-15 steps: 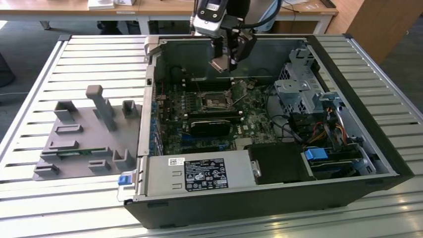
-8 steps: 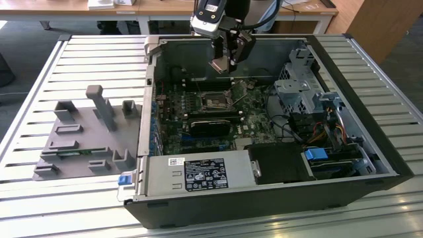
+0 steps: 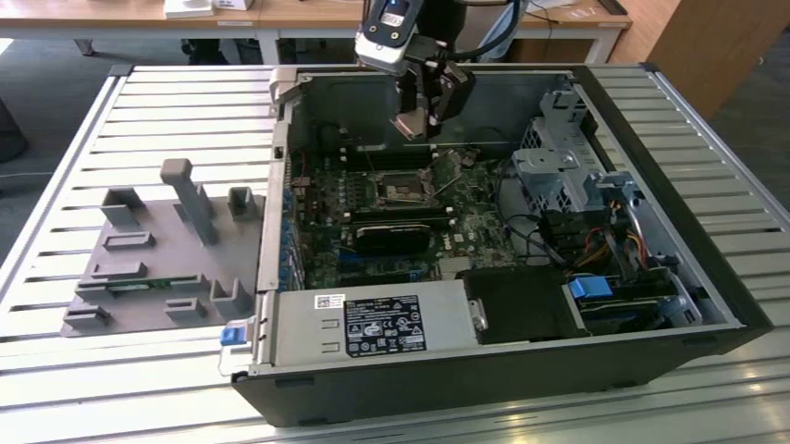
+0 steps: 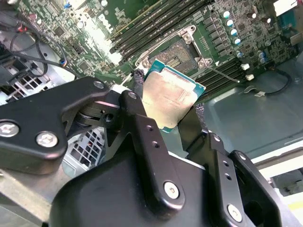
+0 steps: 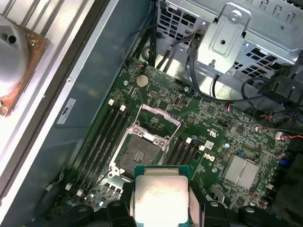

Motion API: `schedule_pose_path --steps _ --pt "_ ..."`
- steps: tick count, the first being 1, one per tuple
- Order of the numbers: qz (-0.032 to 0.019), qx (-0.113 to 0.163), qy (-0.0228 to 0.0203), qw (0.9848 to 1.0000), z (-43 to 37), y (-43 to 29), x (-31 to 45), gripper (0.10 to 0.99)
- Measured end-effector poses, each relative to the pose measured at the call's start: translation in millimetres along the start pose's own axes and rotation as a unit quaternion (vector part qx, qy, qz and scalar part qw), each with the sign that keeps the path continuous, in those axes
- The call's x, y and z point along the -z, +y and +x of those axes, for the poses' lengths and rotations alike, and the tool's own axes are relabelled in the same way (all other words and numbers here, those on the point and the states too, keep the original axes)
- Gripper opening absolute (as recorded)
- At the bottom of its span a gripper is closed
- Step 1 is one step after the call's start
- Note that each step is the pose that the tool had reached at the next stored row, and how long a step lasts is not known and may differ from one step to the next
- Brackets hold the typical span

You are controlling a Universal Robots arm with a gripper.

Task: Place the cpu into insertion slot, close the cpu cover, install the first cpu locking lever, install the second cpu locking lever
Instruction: 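Place the cpu into insertion slot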

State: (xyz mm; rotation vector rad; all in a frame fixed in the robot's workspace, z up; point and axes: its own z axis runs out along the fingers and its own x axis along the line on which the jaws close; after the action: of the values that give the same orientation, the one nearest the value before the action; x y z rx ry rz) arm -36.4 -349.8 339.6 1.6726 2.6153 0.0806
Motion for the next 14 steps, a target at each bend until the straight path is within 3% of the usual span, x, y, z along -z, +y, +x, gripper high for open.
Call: schedule_pose_path --steps 7,11,14 --pt "0.0004 -0.057 -0.0042 0.9983 0.0 -0.3 -4.2 0.541" --pt "0.0005 -0.090 -0.0063 0.9959 0.0 -0.4 -6.1 0.541" --pt "0.0006 -0.116 -0.0079 0.9932 0.0 -0.5 -7.4 0.541"
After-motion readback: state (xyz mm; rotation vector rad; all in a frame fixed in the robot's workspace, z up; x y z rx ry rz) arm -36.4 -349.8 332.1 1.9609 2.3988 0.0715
